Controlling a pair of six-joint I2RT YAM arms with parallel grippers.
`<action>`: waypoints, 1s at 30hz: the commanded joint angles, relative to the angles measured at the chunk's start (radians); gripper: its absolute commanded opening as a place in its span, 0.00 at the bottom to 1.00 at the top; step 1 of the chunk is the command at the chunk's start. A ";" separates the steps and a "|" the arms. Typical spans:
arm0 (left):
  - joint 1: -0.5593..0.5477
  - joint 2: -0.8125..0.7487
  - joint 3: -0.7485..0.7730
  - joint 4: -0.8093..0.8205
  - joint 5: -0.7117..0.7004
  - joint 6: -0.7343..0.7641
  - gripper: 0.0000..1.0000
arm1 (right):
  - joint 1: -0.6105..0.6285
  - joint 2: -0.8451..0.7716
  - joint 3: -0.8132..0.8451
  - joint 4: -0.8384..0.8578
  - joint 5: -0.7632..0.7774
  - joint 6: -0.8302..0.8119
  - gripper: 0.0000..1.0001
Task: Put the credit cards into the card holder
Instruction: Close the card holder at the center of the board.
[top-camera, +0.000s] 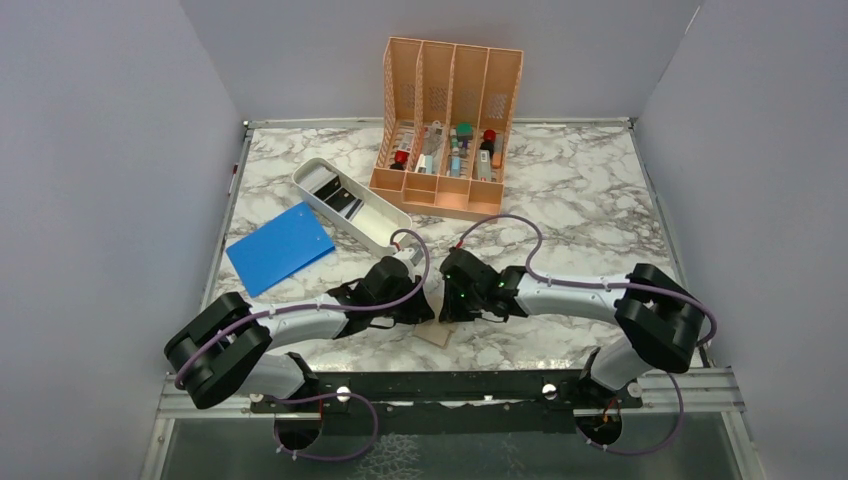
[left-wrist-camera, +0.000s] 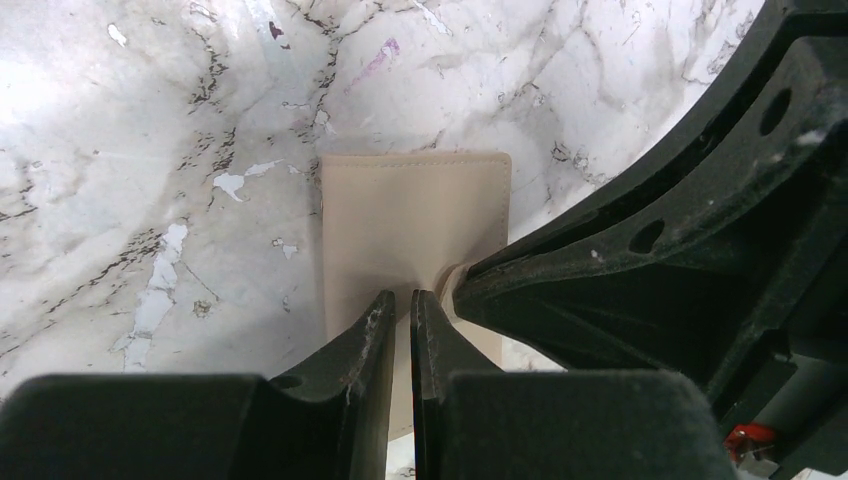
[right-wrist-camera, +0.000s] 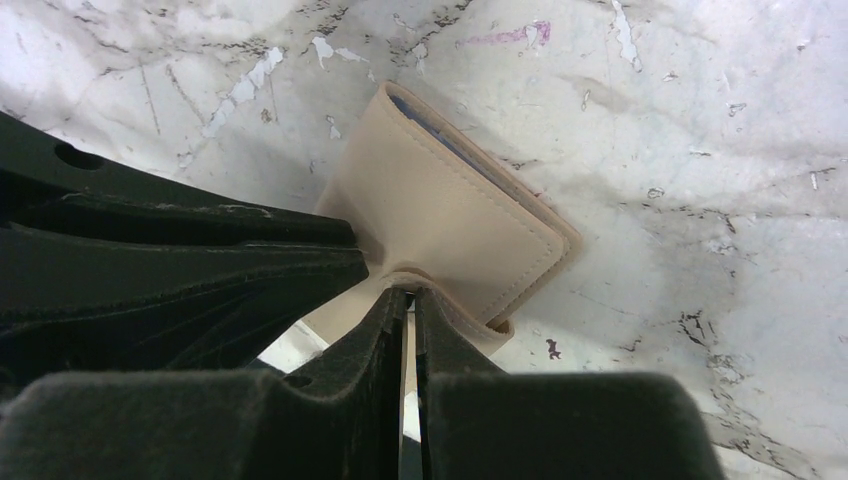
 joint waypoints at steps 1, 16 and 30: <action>-0.007 0.004 -0.022 0.003 0.015 -0.010 0.15 | 0.041 0.124 0.002 -0.201 0.136 0.015 0.12; -0.008 -0.070 -0.060 0.017 -0.008 -0.036 0.15 | 0.089 0.165 0.125 -0.394 0.234 0.054 0.13; -0.005 -0.444 0.254 -0.399 -0.312 0.137 0.70 | 0.089 -0.369 0.202 -0.405 0.402 0.022 0.43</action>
